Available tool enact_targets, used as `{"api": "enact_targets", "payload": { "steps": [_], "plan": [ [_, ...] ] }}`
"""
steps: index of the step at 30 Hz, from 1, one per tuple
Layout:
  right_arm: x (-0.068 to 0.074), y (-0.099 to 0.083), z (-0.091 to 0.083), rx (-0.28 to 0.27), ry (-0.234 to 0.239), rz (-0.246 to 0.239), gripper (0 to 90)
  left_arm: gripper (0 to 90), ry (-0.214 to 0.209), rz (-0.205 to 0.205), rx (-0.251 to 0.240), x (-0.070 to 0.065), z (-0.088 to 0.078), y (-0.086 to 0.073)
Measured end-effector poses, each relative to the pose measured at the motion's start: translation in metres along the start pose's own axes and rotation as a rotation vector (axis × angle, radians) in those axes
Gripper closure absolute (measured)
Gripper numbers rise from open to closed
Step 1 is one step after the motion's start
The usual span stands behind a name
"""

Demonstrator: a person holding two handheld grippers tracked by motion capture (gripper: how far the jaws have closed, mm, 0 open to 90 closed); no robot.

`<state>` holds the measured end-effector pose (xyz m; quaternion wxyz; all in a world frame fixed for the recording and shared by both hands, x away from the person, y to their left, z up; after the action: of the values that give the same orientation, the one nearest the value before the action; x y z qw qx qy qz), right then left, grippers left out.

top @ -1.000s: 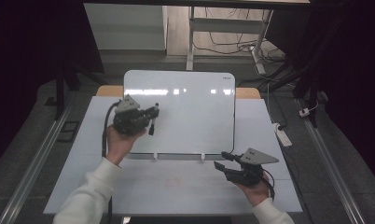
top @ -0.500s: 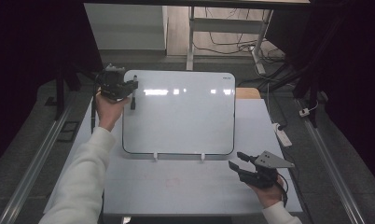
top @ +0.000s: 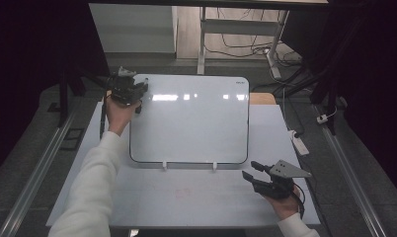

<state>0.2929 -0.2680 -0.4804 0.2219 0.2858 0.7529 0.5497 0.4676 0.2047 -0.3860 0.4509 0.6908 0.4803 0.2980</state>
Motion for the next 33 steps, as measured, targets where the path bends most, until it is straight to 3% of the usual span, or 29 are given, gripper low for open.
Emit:
{"api": "enact_targets", "payload": {
  "steps": [9, 12, 16, 21, 26, 33],
  "plan": [
    [0.001, -0.001, 0.001, 0.005, 0.004, -0.001, 47.9, 75.2, -0.003, 0.044, -0.03, 0.001, 0.002, -0.002],
    [0.001, -0.001, 0.001, 0.006, 0.004, -0.001, 47.9, 66.6, -0.011, 0.055, -0.045, 0.001, -0.001, -0.001],
    [0.0, -0.001, 0.0, 0.007, -0.002, -0.006, 47.9, 57.4, -0.035, 0.073, -0.061, -0.002, -0.013, 0.003],
    [-0.005, -0.004, -0.002, 0.011, -0.02, -0.022, 47.5, 44.4, -0.126, 0.116, -0.058, -0.01, -0.047, -0.002],
    [-0.012, -0.007, -0.007, 0.019, -0.036, -0.021, 47.0, 38.2, -0.197, 0.123, -0.052, -0.02, -0.086, -0.026],
    [-0.016, -0.011, -0.017, 0.023, -0.039, -0.028, 44.5, 31.9, -0.266, 0.084, -0.011, -0.033, -0.126, -0.078]
  ]
}}
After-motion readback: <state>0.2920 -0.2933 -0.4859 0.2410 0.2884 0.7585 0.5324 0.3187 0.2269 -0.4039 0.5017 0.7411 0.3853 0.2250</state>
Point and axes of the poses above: each handheld gripper's, and its own axes: z roughly forward along the jaws, y roughly out of its top, x roughly to its left, the point moved 1 cm from there along z, roughly forward along the jaws, and after that the axes turned 7 degrees about -x, right-handed, at the moved point
